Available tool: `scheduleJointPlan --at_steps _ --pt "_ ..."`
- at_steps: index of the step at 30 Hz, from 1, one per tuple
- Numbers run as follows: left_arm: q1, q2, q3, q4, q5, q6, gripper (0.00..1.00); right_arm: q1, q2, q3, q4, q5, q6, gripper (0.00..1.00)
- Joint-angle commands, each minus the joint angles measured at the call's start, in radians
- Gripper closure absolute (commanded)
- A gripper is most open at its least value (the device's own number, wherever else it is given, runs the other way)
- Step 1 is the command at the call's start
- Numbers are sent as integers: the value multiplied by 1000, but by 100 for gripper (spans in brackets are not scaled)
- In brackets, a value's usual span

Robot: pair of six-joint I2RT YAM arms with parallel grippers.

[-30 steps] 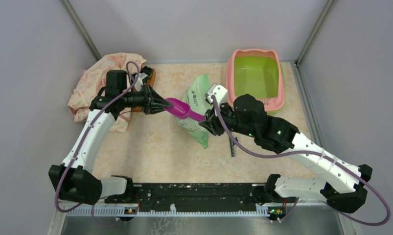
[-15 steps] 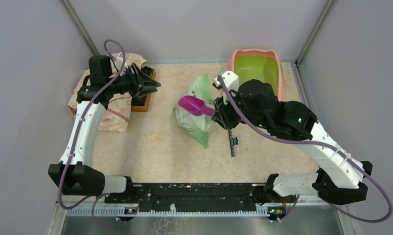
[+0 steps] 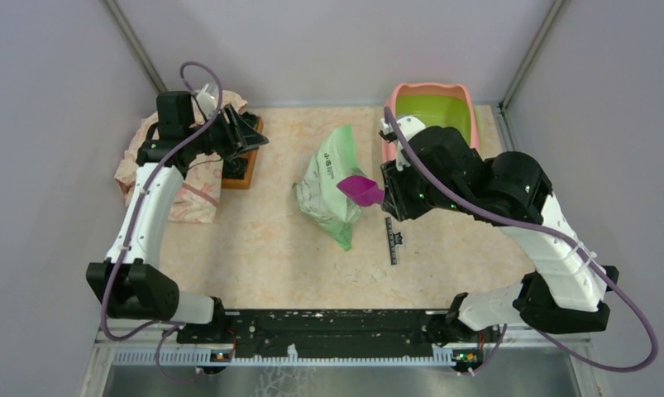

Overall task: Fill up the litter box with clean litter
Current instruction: 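Scoop the cat litter from the cat litter bag.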

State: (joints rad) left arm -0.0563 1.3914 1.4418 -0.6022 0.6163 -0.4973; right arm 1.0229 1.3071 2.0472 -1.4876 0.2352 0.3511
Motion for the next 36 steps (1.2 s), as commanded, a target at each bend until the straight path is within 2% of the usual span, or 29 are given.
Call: scheduleJointPlan --at_steps 1,5,9,26,36 --pt "3 15 -17 52 10 54 48 -41 -53 -86 -16 -7 60 100" --pt "4 27 -25 70 26 58 47 -93 -88 -176 -16 -18 60 100" --pt "4 33 -40 100 40 45 48 -138 -67 -196 -11 -14 31 100" --pt "4 44 -77 143 31 46 48 -207 167 -33 1 -112 -102 100" --pt "2 82 -188 218 -83 45 48 -247 337 79 28 -179 -108 100"
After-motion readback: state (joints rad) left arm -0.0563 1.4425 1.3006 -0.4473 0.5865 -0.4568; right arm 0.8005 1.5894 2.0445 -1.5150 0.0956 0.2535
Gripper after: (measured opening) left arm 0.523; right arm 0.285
